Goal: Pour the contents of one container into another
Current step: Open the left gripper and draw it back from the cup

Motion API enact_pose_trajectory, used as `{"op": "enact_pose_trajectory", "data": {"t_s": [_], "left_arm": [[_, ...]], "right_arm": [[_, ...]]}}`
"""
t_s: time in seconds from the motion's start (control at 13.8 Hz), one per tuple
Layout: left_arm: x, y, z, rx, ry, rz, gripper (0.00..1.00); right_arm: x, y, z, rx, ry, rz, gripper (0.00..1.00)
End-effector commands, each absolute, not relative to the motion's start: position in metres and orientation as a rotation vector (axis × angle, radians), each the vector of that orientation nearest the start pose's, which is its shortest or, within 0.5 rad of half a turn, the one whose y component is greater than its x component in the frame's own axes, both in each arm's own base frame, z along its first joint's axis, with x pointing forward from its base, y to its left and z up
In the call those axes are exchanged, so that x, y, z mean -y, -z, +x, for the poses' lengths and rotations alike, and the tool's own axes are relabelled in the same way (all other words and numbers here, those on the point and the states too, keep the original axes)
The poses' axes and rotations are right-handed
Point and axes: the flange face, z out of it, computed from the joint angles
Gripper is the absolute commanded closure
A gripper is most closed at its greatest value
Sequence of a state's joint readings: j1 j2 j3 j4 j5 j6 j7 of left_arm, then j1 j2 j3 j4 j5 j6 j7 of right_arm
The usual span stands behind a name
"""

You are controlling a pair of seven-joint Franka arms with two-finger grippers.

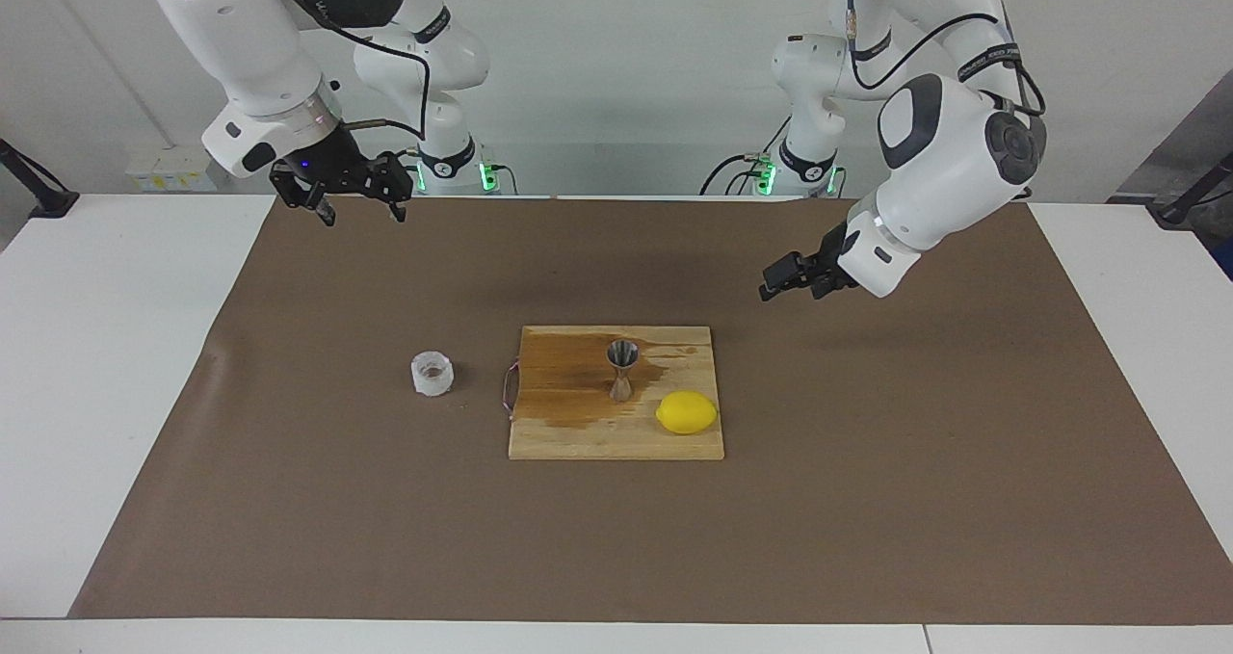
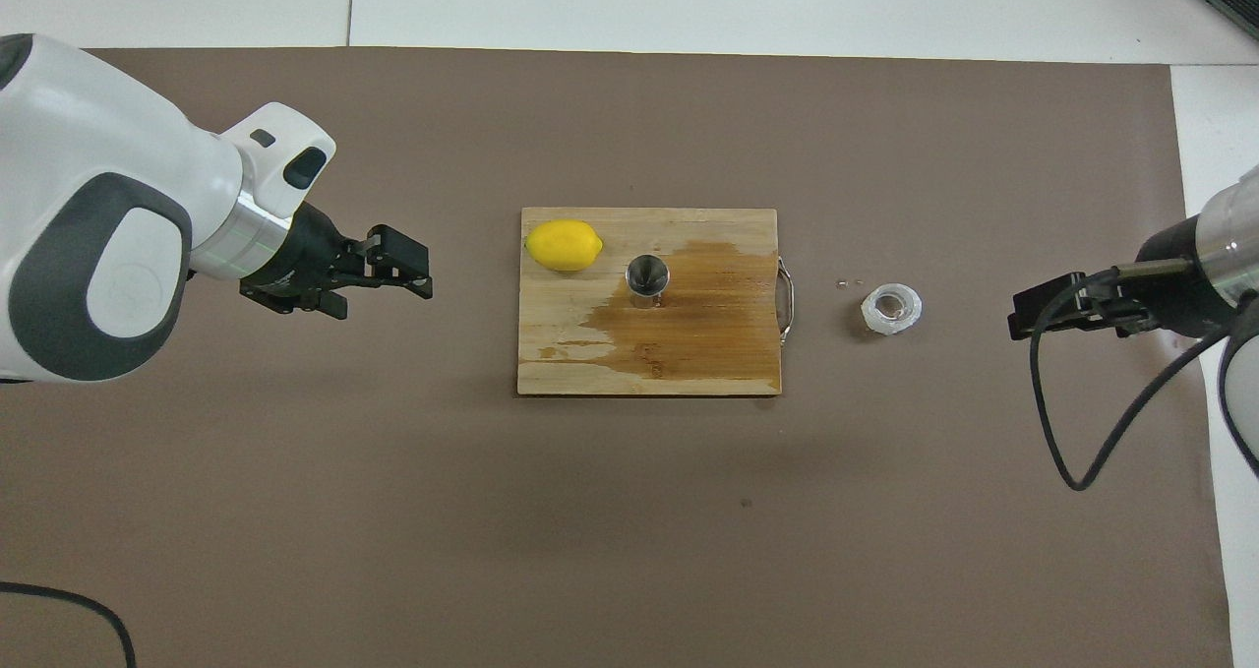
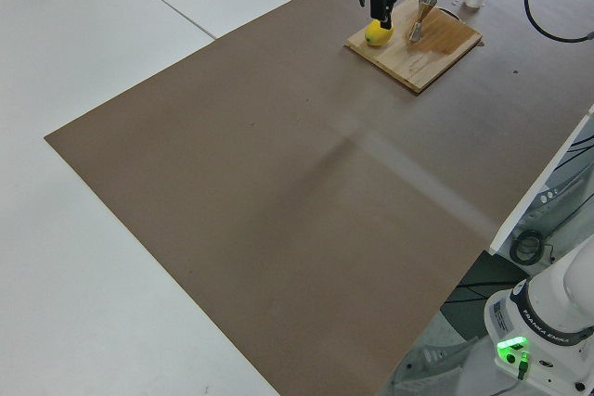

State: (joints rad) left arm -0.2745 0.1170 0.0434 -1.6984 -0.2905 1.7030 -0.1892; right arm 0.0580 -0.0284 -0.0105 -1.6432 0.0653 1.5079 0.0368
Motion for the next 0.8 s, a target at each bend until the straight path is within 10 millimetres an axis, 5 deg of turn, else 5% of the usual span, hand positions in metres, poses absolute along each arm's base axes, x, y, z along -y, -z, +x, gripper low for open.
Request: {"op": "enact_pose_trajectory", "data": {"t_s": [0.0, 0.36, 0.73], "left_arm": [[0.124, -0.536, 0.550, -0.180, -0.254, -3.264, 0.00], [0.048, -0.560, 0.535, -0.165, -0.149, -3.181, 0.00], [-0.003, -0.583, 0.540, -0.167, -0.033, -3.153, 0.00]], "right_arm": [[-0.029, -0.604, 0.529, -0.012, -0.216, -3.054, 0.00], [-0.020, -0.609, 0.520, -0.011, -0.252, -3.051, 0.00], [-0.007, -0.596, 0.517, 0.527, -0.189, -2.984, 0.00]]}}
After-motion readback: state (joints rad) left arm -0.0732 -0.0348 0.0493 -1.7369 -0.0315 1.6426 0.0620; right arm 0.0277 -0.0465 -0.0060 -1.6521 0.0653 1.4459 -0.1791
